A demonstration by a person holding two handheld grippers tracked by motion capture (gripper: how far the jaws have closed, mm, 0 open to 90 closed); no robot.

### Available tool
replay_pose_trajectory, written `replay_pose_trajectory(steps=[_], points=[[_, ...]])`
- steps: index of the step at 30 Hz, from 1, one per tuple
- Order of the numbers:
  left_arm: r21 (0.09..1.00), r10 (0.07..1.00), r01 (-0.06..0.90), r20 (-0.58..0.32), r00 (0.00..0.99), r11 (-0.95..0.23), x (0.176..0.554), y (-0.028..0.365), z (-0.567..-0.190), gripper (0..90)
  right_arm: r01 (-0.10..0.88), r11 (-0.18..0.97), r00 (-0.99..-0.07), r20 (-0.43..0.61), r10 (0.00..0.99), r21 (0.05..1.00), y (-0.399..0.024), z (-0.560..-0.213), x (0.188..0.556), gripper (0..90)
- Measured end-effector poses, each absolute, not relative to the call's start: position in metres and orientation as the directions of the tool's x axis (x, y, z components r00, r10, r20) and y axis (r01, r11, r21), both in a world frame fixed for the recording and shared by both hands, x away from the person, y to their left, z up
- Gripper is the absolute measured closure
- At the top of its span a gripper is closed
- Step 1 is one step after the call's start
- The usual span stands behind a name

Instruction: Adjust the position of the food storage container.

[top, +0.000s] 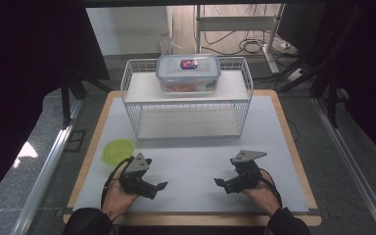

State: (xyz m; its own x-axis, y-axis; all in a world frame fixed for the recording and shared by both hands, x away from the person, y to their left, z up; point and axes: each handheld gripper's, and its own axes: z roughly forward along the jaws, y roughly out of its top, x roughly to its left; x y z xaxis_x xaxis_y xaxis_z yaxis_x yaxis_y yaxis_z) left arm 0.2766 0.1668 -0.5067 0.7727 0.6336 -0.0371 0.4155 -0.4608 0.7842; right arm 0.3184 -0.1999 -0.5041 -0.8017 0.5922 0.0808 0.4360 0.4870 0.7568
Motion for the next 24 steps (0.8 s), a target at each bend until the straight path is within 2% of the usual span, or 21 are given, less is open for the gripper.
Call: replay_pose_trajectory(steps=[3, 6, 10, 13, 15, 17, 19, 24], points=[[0.773, 0.668, 0.449, -0.043, 0.743, -0.449, 0.281, 0.170, -0.505, 4.6, 0.433, 0.489, -0.803, 0.077, 0.592, 0.757, -0.199, -0.504, 0.318, 0.8], [0.780, 0.684, 0.441, -0.024, 0.730, -0.443, 0.283, 0.175, -0.499, 16.5, 0.433, 0.490, -0.802, 0.075, 0.593, 0.757, -0.199, -0.505, 0.319, 0.9], [0.804, 0.691, 0.451, -0.071, 0.720, -0.387, 0.290, 0.190, -0.490, 43.3, 0.435, 0.490, -0.800, 0.074, 0.595, 0.756, -0.199, -0.505, 0.319, 1.2], [0.804, 0.714, 0.462, -0.068, 0.696, -0.373, 0.299, 0.202, -0.486, 60.9, 0.440, 0.492, -0.799, 0.077, 0.597, 0.751, -0.199, -0.505, 0.319, 1.7], [0.805, 0.731, 0.472, -0.071, 0.679, -0.360, 0.304, 0.210, -0.484, 76.2, 0.440, 0.496, -0.800, 0.075, 0.595, 0.749, -0.198, -0.506, 0.319, 1.9], [0.809, 0.748, 0.479, -0.074, 0.659, -0.342, 0.308, 0.218, -0.480, 85.7, 0.439, 0.496, -0.800, 0.075, 0.595, 0.749, -0.198, -0.506, 0.319, 2.0], [0.813, 0.770, 0.485, -0.074, 0.634, -0.322, 0.311, 0.228, -0.477, 89.7, 0.440, 0.497, -0.799, 0.074, 0.596, 0.748, -0.198, -0.506, 0.319, 2.1], [0.828, 0.822, 0.489, -0.063, 0.566, -0.273, 0.315, 0.257, -0.472, 89.8, 0.445, 0.498, -0.797, 0.075, 0.599, 0.744, -0.198, -0.507, 0.320, 2.3]])
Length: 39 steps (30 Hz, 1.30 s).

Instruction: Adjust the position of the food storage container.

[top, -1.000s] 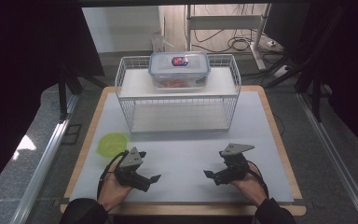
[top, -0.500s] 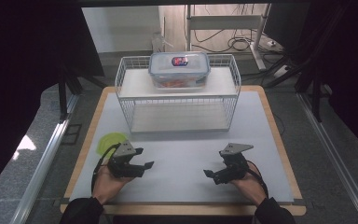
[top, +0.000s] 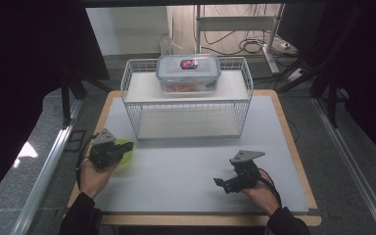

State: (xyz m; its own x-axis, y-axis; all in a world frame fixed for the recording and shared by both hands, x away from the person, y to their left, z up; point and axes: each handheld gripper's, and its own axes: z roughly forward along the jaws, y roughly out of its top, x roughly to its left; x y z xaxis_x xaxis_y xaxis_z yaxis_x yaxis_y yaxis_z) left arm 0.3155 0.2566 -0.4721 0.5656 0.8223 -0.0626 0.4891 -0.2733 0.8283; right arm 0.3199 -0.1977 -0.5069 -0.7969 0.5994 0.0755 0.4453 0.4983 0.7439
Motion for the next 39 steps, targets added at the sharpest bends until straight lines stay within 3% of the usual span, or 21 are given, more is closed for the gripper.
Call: replay_pose_trajectory(steps=[12, 18, 39], points=[[0.820, 0.928, 0.556, -0.089, 0.361, -0.138, 0.324, 0.329, -0.488, 89.8, 0.461, 0.493, -0.788, 0.085, 0.609, 0.738, -0.199, -0.508, 0.322, 2.8], [0.783, 0.940, 0.613, -0.125, 0.319, -0.104, 0.332, 0.342, -0.506, 89.8, 0.462, 0.500, -0.791, 0.087, 0.605, 0.733, -0.198, -0.508, 0.322, 3.1], [0.742, 0.927, 0.655, -0.129, 0.352, -0.145, 0.337, 0.327, -0.515, 89.9, 0.464, 0.521, -0.794, 0.076, 0.603, 0.716, -0.196, -0.511, 0.322, 3.6]])
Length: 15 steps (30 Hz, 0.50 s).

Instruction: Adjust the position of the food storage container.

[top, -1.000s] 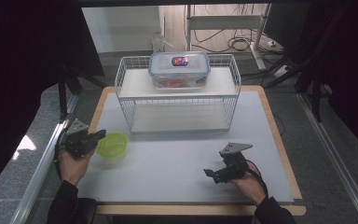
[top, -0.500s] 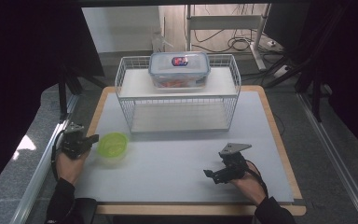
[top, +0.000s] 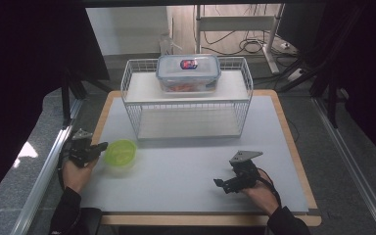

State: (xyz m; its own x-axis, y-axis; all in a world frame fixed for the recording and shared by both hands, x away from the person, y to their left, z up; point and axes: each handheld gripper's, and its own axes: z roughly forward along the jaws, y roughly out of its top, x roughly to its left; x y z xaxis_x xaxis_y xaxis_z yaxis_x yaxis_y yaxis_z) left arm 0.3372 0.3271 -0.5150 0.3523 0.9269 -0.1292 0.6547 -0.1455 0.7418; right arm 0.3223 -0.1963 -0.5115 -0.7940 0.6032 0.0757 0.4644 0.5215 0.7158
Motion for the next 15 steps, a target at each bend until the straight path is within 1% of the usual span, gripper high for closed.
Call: replay_pose_trajectory(steps=[5, 15], points=[[0.738, 0.918, 0.654, -0.128, 0.376, -0.165, 0.337, 0.317, -0.514, 89.9, 0.466, 0.523, -0.794, 0.075, 0.604, 0.713, -0.196, -0.512, 0.323, 3.6], [0.732, 0.881, 0.643, -0.126, 0.456, -0.228, 0.334, 0.284, -0.510, 89.9, 0.470, 0.525, -0.793, 0.077, 0.605, 0.709, -0.197, -0.512, 0.323, 3.7]])
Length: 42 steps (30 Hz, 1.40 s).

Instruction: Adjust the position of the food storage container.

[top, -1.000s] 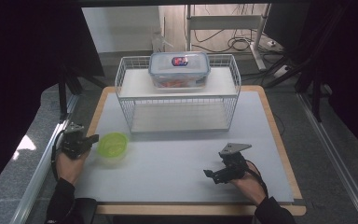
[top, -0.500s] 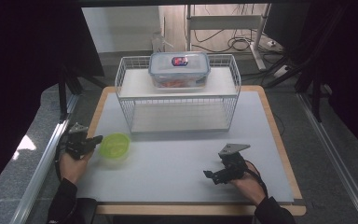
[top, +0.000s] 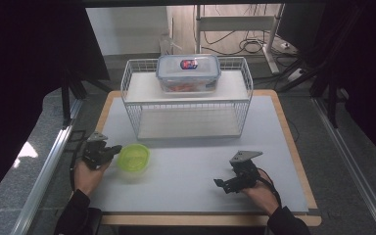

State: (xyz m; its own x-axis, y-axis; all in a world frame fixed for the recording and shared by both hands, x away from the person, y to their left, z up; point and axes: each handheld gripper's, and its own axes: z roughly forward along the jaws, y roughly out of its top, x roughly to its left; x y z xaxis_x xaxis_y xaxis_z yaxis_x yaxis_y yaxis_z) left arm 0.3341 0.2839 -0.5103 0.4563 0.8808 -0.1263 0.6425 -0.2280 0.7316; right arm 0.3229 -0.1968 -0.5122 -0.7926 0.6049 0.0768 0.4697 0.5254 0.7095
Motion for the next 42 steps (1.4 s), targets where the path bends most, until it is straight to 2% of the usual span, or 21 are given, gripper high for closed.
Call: replay_pose_trajectory(steps=[20, 29, 37, 42], points=[[0.731, 0.801, 0.604, -0.134, 0.584, -0.318, 0.327, 0.226, -0.507, 89.9, 0.471, 0.526, -0.790, 0.074, 0.608, 0.708, -0.197, -0.513, 0.323, 3.7], [0.713, 0.809, 0.628, -0.147, 0.569, -0.311, 0.320, 0.236, -0.513, 89.9, 0.468, 0.525, -0.790, 0.070, 0.609, 0.711, -0.198, -0.512, 0.323, 3.6], [0.670, 0.759, 0.634, -0.159, 0.631, -0.386, 0.314, 0.228, -0.522, 89.9, 0.468, 0.527, -0.790, 0.068, 0.610, 0.710, -0.198, -0.511, 0.322, 3.7], [0.663, 0.739, 0.642, -0.195, 0.644, -0.385, 0.311, 0.225, -0.525, 89.9, 0.466, 0.527, -0.790, 0.066, 0.609, 0.711, -0.199, -0.511, 0.323, 3.7]])
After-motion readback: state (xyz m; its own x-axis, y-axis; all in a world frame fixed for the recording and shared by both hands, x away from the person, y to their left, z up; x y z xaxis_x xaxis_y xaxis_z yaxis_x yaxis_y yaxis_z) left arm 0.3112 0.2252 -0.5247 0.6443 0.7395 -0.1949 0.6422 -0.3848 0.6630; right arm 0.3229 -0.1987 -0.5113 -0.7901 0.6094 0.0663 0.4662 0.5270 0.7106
